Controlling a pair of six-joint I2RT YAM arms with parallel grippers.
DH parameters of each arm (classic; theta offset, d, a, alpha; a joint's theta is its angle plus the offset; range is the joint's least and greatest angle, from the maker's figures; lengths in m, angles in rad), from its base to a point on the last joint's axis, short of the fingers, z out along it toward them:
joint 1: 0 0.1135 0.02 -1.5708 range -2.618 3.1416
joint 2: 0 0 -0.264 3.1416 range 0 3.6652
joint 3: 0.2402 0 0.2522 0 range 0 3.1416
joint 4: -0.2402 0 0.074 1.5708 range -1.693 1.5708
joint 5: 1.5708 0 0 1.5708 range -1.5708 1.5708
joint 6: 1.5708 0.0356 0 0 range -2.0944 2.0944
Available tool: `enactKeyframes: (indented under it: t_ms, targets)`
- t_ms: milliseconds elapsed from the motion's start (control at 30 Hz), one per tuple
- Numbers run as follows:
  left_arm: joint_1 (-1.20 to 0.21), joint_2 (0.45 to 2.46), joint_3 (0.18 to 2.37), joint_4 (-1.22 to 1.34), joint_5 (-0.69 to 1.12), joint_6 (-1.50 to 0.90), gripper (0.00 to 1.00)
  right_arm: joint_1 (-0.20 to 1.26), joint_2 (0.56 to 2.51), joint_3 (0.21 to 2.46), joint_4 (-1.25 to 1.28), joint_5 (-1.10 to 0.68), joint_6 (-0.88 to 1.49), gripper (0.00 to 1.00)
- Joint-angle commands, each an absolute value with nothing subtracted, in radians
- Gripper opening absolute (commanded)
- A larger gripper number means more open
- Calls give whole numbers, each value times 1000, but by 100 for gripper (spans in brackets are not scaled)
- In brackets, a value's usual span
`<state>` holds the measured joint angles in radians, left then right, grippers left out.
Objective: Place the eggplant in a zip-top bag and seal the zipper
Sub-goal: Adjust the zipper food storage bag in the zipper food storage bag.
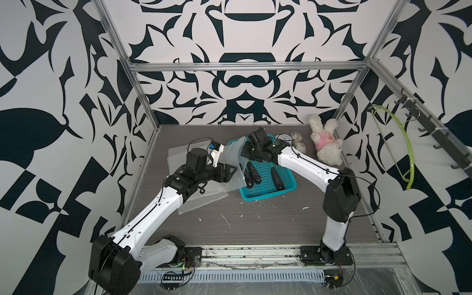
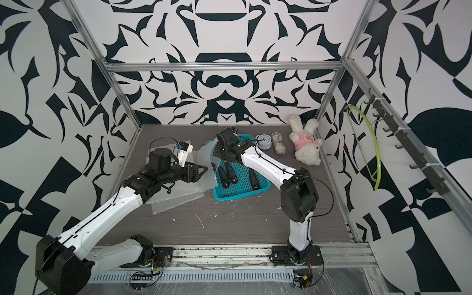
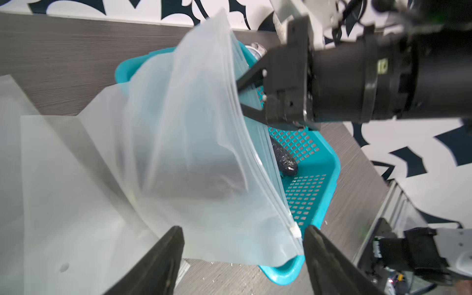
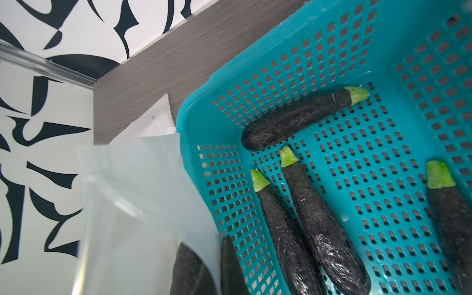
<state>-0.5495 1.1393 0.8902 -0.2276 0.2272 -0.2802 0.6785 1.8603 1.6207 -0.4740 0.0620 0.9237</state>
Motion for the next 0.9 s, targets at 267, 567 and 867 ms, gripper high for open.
enactKeyframes:
  t_ms: [267, 567, 867]
  targets:
    - [-820, 1226, 943, -259, -198, -309, 78, 646, 1826, 1590, -432, 63, 992, 0]
    - [-931, 1261, 871, -144, -309, -277, 77, 614, 1814, 1514, -355, -14, 1051, 0]
    - [-937, 1361, 942, -285, -333, -293, 66, 596, 1803, 1494, -354, -18, 1053, 0]
